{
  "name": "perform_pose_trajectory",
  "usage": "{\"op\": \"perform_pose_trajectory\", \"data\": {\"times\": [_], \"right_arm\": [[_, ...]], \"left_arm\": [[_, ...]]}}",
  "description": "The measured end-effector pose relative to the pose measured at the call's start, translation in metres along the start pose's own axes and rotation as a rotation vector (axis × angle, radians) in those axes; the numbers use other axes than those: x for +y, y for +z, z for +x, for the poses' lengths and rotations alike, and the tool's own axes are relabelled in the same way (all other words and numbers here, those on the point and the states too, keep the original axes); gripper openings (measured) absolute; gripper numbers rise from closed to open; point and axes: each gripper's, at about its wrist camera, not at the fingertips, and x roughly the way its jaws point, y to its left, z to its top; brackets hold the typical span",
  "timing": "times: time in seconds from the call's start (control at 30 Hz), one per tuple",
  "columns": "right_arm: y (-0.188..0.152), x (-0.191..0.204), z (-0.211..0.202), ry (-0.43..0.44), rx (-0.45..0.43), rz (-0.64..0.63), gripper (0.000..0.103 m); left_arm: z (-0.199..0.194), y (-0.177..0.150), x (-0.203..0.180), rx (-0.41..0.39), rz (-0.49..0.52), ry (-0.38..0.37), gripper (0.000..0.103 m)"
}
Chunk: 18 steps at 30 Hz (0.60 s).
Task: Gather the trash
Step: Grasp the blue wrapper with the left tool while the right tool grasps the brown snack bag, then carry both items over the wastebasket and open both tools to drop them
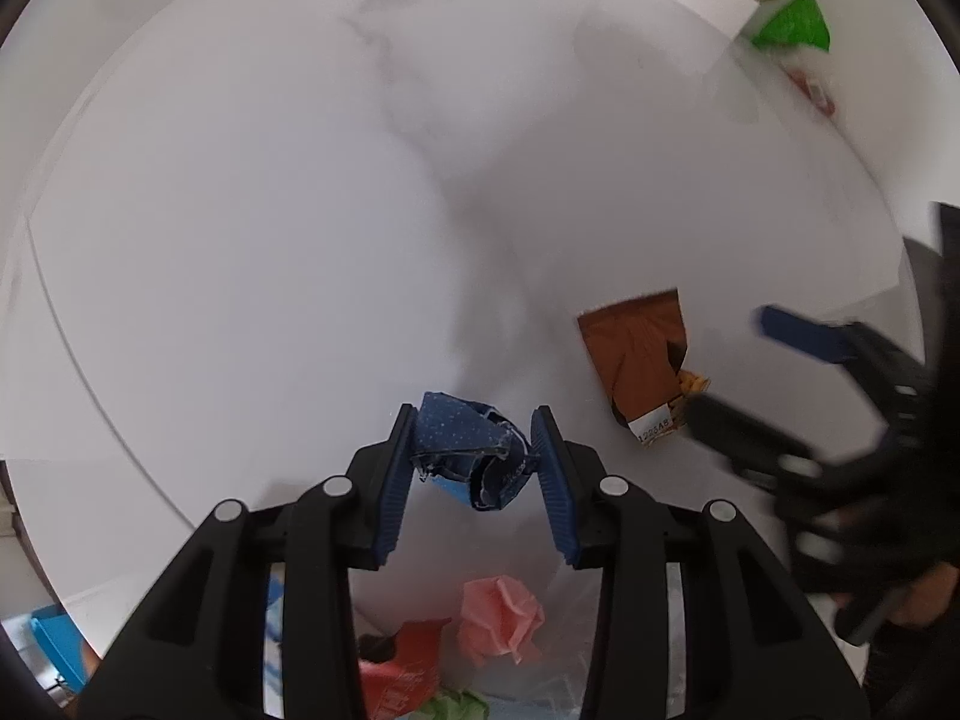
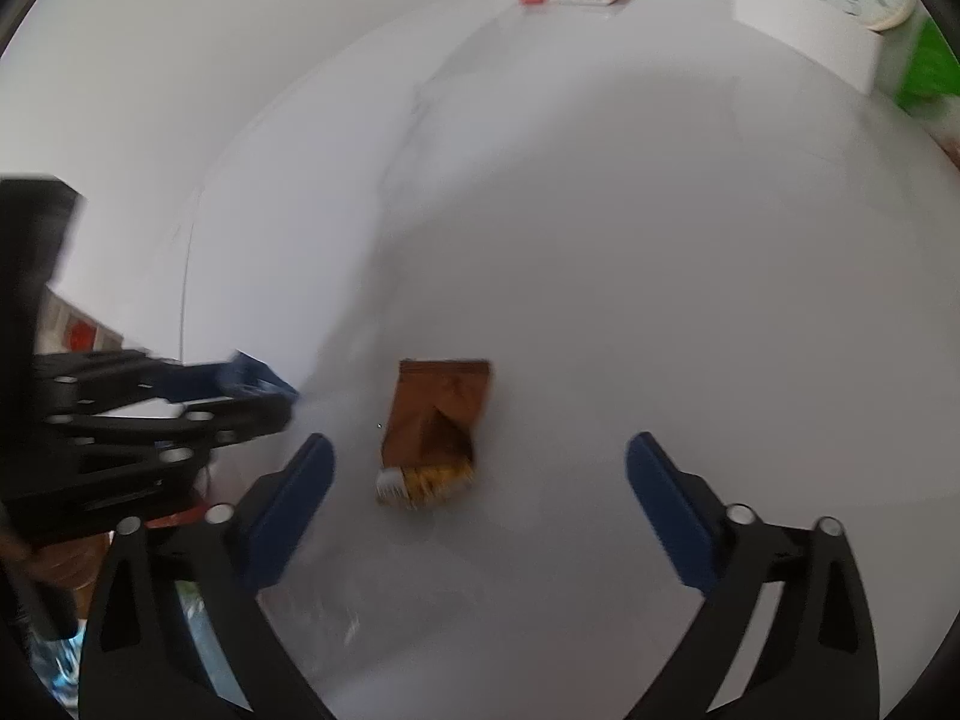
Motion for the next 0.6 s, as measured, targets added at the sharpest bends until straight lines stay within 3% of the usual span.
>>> {"op": "perform_pose_trajectory", "data": {"times": [0.13, 0.23, 0.3, 0.37, 0.5, 0.6], "right_arm": [[0.005, 0.015, 0.018, -0.048, 0.024, -0.061, 0.081], [0.006, 0.029, 0.021, -0.107, 0.029, -0.139, 0.059], [0.004, 0.035, 0.021, -0.13, 0.029, -0.176, 0.033], [0.003, 0.037, 0.02, -0.135, 0.034, -0.191, 0.025], [0.001, 0.034, 0.012, -0.114, 0.03, -0.166, 0.024], [0.002, 0.044, -0.014, -0.106, -0.025, -0.151, 0.024]], "left_arm": [[-0.022, -0.004, 0.011, -0.048, -0.024, -0.001, 0.038], [-0.039, -0.018, 0.012, -0.083, -0.048, 0.002, 0.038], [-0.053, -0.026, 0.018, -0.105, -0.063, 0.01, 0.038], [-0.064, -0.027, 0.03, -0.123, -0.08, 0.016, 0.038], [-0.091, -0.046, 0.046, -0.162, -0.128, 0.037, 0.038], [-0.116, -0.068, 0.056, -0.195, -0.171, 0.048, 0.038]]}}
